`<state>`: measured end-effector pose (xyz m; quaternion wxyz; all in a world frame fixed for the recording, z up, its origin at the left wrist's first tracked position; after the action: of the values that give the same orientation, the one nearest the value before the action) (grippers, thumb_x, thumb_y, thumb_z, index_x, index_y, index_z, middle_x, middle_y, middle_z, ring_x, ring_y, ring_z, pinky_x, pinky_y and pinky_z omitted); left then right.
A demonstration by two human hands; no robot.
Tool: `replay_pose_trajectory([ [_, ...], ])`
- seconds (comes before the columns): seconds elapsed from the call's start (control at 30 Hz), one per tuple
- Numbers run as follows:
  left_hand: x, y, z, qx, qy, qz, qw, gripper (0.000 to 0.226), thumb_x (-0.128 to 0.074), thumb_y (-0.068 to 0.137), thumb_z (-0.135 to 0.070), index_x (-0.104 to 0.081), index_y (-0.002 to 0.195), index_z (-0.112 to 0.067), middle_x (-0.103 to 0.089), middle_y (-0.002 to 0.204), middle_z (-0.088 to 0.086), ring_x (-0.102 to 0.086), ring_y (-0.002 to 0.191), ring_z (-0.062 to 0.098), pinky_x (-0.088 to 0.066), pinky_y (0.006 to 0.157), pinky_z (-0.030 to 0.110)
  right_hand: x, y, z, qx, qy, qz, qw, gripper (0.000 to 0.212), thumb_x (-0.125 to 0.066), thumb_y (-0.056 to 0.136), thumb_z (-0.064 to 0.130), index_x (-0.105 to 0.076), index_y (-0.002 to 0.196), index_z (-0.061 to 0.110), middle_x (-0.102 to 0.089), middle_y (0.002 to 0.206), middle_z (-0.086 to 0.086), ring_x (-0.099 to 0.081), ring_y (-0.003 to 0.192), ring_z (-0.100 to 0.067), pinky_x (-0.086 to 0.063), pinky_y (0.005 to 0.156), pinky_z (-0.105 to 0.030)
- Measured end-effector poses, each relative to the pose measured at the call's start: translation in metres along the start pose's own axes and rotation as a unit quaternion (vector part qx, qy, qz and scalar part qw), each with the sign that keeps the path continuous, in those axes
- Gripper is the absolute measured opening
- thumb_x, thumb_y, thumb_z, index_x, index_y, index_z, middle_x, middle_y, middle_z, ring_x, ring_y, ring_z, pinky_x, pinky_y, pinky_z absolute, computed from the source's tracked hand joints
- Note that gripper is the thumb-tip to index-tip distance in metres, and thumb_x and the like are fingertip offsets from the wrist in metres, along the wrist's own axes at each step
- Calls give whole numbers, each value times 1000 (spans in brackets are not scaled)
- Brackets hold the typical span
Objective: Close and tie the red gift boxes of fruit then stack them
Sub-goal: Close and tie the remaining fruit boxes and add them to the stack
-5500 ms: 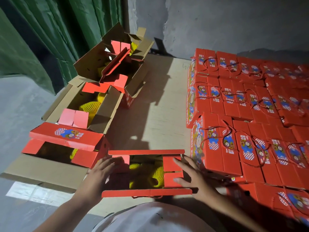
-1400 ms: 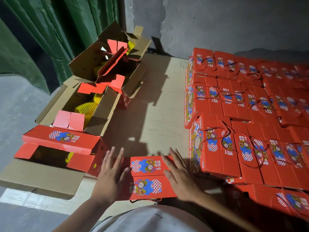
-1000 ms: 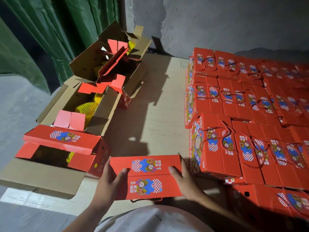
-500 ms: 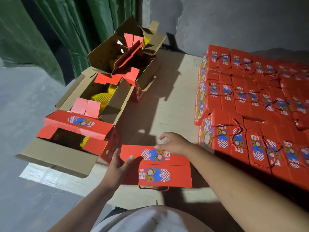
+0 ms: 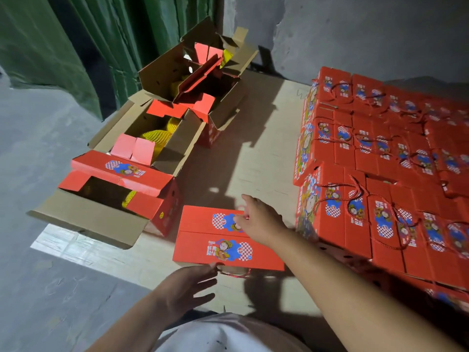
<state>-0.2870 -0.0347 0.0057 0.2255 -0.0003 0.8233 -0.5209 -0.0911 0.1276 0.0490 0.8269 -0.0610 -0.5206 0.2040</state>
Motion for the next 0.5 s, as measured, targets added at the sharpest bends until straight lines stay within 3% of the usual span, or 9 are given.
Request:
replay_pose_trajectory([
  [0.13,-17,-6,4,-2,5,-7,1000,36,-73,89,-22,-68,122,-9,-74,120,6,-65,120,22,-53,94,42,2,18,12,-104,-99,1,990,50,-47,101,52,-64,123,11,-57,125,-14,-58,117,-37,-40,80,-38],
  [0.23,-20,-18,1,-1,-28,-6,1000,11,-63,85,-19,-65,96,-16,-74,122,7,-64,121,21,-46,102,44,-1,21,2,-152,-170,-22,973,60,-35,102,59,-69,125,15,-54,130,-11,-49,124,-31,-35,103,-47],
  [0.33,-20,-33,-7,-2,-52,24,998,14,-55,75,-22,-61,88,-20,-72,125,6,-60,126,18,-34,111,48,-7,19,-11,-184,-127,12,975,73,-25,99,68,-69,122,16,-62,128,-10,-51,125,-32,-33,107,-49],
  [0.4,-21,-42,-12,-19,-55,43,997,17,-52,76,-21,-54,93,-18,-71,128,8,-58,129,15,-28,115,50,-5,20,-16,-186,-72,44,979,68,-28,98,71,-67,116,19,-68,122,-9,-59,118,-33,-39,102,-43],
  [0.5,-27,-58,-26,-77,-51,74,993,11,-44,90,-16,-51,99,-18,-69,131,13,-58,131,16,-29,113,48,5,23,-13,-158,12,21,987,39,-57,89,64,-63,106,30,-70,110,4,-64,108,-26,-46,102,-40],
])
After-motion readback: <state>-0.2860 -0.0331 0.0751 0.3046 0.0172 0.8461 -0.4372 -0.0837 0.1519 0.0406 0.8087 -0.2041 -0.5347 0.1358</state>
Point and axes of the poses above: each hand's wrist, its own y-axis towards the middle knuckle, its own x-axis out of the back of the hand, z = x × y, the point moved 2 cm from there along y, towards the middle knuckle
